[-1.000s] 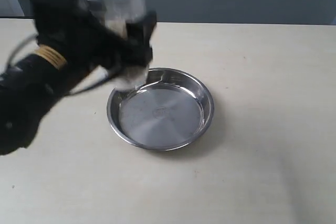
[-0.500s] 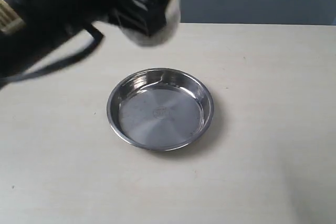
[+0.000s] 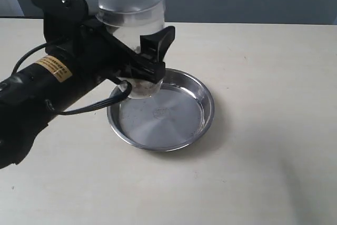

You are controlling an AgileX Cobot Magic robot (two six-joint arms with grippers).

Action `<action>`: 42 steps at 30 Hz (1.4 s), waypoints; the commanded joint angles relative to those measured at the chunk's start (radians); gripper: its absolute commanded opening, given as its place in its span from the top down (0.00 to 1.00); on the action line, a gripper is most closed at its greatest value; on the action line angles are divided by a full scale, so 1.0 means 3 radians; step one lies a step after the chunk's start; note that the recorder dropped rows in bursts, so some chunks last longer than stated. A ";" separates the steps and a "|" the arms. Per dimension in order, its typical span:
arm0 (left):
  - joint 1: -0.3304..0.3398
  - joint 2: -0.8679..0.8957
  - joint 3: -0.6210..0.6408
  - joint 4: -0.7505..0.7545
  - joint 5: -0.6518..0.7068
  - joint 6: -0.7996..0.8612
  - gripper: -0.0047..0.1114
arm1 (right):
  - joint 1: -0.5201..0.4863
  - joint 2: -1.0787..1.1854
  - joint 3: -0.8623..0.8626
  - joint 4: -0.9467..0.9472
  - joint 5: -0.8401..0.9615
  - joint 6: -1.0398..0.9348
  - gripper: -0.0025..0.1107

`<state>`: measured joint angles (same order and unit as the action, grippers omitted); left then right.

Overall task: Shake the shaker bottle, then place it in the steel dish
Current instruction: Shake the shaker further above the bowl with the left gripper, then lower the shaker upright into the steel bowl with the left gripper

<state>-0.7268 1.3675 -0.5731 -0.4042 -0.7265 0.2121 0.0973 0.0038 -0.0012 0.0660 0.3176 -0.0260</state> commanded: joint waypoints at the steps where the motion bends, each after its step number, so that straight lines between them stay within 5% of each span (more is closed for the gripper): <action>1: -0.0011 0.0074 -0.0020 0.0051 -0.0314 -0.0027 0.96 | 0.0012 -0.0013 0.0004 -0.0005 -0.0036 0.0000 0.98; 11: -0.0011 0.1475 -0.0020 0.0048 -0.1559 -0.0595 0.96 | 0.0012 -0.0013 0.0004 -0.0005 -0.0036 0.0000 0.98; 27: 0.0086 0.1916 -0.0153 0.0049 -0.1649 -0.0707 0.94 | 0.0012 -0.0013 0.0004 -0.0005 -0.0036 0.0000 0.98; 29: 0.0146 0.1916 -0.0198 0.0225 -0.1649 -0.0707 0.87 | 0.0012 -0.0013 0.0004 -0.0005 -0.0036 0.0000 0.98; 34: 0.0232 0.1996 -0.0320 0.0459 -0.1564 -0.0707 0.43 | 0.0012 -0.0013 0.0004 -0.0005 -0.0036 0.0000 0.98; 36: 0.0232 0.2063 -0.0361 0.0423 -0.1564 -0.0707 0.33 | 0.0012 -0.0013 0.0004 -0.0005 -0.0036 0.0000 0.98; 42: 0.0232 0.2324 -0.0428 0.0375 -0.1564 -0.0707 0.31 | 0.0012 -0.0013 0.0004 -0.0005 -0.0036 0.0000 0.98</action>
<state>-0.6603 2.0436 -0.6890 -0.2817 -1.1569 0.0000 0.0973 0.0038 -0.0012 0.0660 0.3176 -0.0259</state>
